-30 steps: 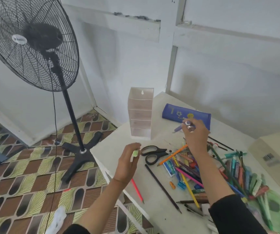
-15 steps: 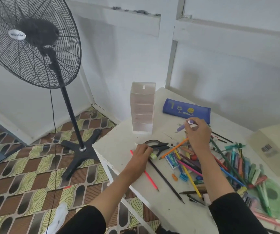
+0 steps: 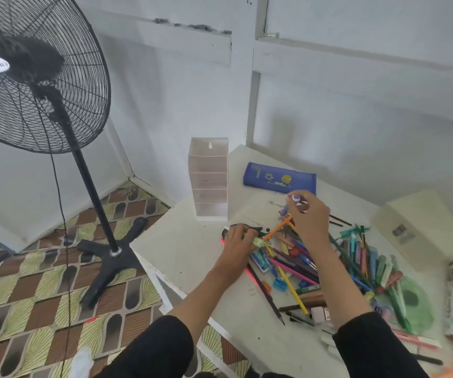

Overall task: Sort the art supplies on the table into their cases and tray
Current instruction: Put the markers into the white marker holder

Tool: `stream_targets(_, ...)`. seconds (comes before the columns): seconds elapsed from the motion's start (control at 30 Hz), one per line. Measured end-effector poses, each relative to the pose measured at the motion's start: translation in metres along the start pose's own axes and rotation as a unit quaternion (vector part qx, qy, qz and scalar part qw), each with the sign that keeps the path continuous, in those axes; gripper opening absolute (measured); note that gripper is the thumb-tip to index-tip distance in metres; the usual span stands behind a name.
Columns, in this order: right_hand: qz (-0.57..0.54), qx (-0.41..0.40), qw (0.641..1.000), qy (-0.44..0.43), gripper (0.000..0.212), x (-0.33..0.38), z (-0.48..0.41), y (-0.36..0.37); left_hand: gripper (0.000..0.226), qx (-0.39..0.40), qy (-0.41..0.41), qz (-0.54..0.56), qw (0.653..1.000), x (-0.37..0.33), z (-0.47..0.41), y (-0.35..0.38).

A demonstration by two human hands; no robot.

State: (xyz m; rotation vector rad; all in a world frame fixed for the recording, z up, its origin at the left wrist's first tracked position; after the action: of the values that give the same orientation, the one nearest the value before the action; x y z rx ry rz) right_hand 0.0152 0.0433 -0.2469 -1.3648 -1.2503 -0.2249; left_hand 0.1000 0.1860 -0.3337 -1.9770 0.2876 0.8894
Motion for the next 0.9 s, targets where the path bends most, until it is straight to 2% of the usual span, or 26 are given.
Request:
stream_targets(0.13,0.0,-0.012,1.0,-0.012,0.007,0.008,-0.002,-0.001,0.028,-0.012,0.012,0.046,0.999,-0.012,-0.005,-0.016)
stream_targets(0.2,-0.007,-0.018,1.0,-0.02,0.009,0.019,-0.003,-0.001,0.022,-0.043,0.015,0.074,0.996,-0.025,-0.014,-0.036)
stream_targets(0.33,-0.024,0.005,0.999,-0.038,0.012,0.046,-0.01,-0.001,0.015,-0.097,0.089,0.077,0.988,-0.061,-0.037,-0.084)
stream_targets(0.43,-0.041,-0.003,0.996,-0.083,0.012,0.083,-0.019,-0.013,0.023,-0.115,0.09,0.122,0.982,-0.082,-0.057,-0.13)
stream_targets(0.53,-0.082,0.012,0.988,-0.129,0.013,0.122,-0.023,-0.021,0.008,-0.131,0.069,0.187,0.971,-0.096,-0.066,-0.173)
stream_targets(0.8,-0.203,0.065,0.957,-0.196,0.011,0.184,-0.007,-0.011,0.011,-0.162,-0.014,0.298,0.941,-0.07,-0.047,-0.241)
stream_targets(0.9,-0.186,0.079,0.957,-0.209,0.009,0.185,-0.002,0.013,0.008,-0.14,-0.037,0.306,0.941,-0.058,-0.041,-0.241)
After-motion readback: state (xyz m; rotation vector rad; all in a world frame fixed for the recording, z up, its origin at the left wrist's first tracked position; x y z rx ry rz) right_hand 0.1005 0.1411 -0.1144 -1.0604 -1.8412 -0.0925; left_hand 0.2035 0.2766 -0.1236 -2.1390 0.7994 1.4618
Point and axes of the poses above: each hand's wrist, its own z-axis away from the middle knuckle, its own y-axis out of the palm, x = y × z, the point moved 7 cm from there along -z, towards the middle knuckle, and after that the axes turned 15 degrees about z, right-handed, at the moved point
